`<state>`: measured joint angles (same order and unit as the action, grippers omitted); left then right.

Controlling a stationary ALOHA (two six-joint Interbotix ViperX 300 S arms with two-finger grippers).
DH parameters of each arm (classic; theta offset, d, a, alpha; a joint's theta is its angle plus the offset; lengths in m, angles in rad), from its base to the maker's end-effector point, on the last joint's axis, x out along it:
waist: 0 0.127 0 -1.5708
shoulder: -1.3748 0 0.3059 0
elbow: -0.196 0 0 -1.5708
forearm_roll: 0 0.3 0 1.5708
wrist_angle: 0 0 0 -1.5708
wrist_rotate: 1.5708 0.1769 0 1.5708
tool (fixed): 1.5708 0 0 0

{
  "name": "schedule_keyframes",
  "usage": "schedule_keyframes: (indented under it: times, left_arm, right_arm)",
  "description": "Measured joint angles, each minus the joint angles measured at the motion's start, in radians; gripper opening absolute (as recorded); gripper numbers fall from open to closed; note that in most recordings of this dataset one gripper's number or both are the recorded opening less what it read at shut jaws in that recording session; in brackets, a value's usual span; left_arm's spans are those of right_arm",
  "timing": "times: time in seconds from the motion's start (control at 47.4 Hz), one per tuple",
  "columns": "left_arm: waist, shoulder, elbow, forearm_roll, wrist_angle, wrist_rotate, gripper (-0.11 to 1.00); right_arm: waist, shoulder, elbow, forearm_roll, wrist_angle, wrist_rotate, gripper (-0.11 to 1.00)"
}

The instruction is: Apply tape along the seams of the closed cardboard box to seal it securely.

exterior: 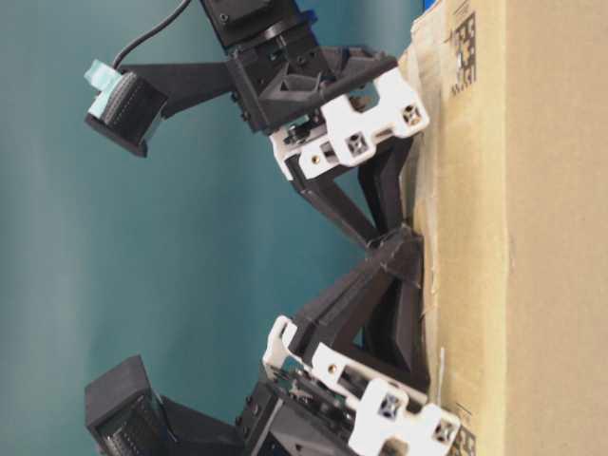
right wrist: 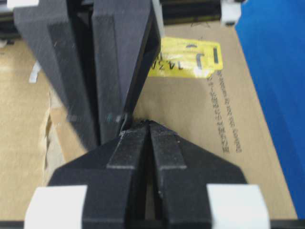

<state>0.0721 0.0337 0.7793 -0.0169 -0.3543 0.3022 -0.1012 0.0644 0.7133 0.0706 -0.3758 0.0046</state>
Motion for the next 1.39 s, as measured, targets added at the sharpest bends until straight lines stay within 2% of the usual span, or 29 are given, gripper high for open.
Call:
schedule_keyframes:
  times: [0.401, 0.59, 0.801, 1.118, 1.392]
  left_arm:
    - [0.028, -0.129, 0.112, -0.006, 0.077, 0.005, 0.0]
    - [0.014, -0.184, 0.127, -0.008, 0.092, 0.003, 0.0]
    - [-0.055, -0.209, 0.055, -0.009, 0.092, 0.02, 0.0]
    - [-0.055, -0.095, 0.014, -0.009, 0.071, 0.02, 0.0]
    - [-0.058, -0.038, 0.011, -0.009, 0.02, 0.006, 0.0]
  right_arm:
    - [0.017, -0.124, 0.132, 0.008, 0.005, 0.011, 0.0]
    - [0.018, -0.198, 0.15, 0.009, 0.005, 0.012, 0.0]
    - [0.028, -0.201, 0.101, 0.003, 0.003, 0.011, 0.0]
    - [0.029, -0.038, -0.011, 0.005, 0.005, 0.011, 0.0]
    - [0.051, 0.026, -0.034, 0.006, 0.005, 0.012, 0.0]
